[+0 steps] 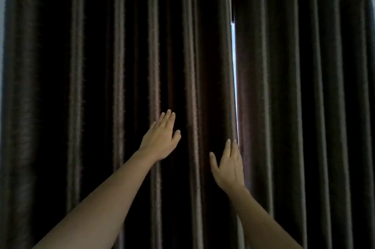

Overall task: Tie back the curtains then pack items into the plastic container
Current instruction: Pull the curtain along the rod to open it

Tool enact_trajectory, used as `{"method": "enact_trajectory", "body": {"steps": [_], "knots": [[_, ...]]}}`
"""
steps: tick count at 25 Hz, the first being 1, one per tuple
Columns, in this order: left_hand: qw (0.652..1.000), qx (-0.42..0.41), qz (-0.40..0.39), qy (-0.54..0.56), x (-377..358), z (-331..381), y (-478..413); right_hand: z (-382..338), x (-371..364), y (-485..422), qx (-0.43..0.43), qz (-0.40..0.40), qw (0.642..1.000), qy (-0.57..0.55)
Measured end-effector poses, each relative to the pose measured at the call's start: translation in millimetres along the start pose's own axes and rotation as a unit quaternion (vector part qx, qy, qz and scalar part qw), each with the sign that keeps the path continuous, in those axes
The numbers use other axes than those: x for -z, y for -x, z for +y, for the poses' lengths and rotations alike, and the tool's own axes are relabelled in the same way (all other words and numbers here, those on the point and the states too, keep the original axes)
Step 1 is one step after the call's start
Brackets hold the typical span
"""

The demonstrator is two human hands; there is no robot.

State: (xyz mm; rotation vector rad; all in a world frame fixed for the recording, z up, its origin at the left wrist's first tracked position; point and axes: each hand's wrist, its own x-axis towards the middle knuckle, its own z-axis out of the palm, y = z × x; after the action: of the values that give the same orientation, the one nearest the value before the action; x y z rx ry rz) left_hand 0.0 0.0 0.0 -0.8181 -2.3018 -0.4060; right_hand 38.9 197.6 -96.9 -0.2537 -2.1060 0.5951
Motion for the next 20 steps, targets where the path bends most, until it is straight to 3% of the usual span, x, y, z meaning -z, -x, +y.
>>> {"method": "enact_trajectory", "body": {"steps": [3, 7, 11, 14, 16, 18, 20], "knots": [[0.998, -0.037, 0.046, -0.014, -11.8, 12.6, -53.7, 27.6, -10.4, -37.0, -0.008, 0.052, 0.998, -0.027], [0.992, -0.075, 0.088, -0.047, -20.3, 31.2, -136.7, 57.3, -26.2, -93.9, -0.003, 0.063, 0.994, -0.087], [0.972, -0.104, 0.157, -0.138, -23.8, 47.7, -194.8, 70.2, -38.5, -133.6, -0.009, 0.012, 0.975, -0.220], [0.961, -0.065, 0.209, -0.168, -27.4, 51.7, -222.4, 64.9, -56.1, -146.2, 0.055, -0.033, 0.947, -0.315], [0.958, -0.018, 0.274, -0.086, -32.0, 50.2, -231.9, 55.4, -72.2, -145.2, 0.102, -0.070, 0.949, -0.289], [0.943, 0.013, 0.322, 0.077, -34.4, 49.5, -235.2, 42.4, -82.3, -140.2, 0.133, -0.086, 0.948, -0.275], [0.923, 0.038, 0.304, 0.233, -34.9, 48.4, -235.0, 29.6, -91.2, -136.0, 0.153, -0.096, 0.937, -0.298]]}}
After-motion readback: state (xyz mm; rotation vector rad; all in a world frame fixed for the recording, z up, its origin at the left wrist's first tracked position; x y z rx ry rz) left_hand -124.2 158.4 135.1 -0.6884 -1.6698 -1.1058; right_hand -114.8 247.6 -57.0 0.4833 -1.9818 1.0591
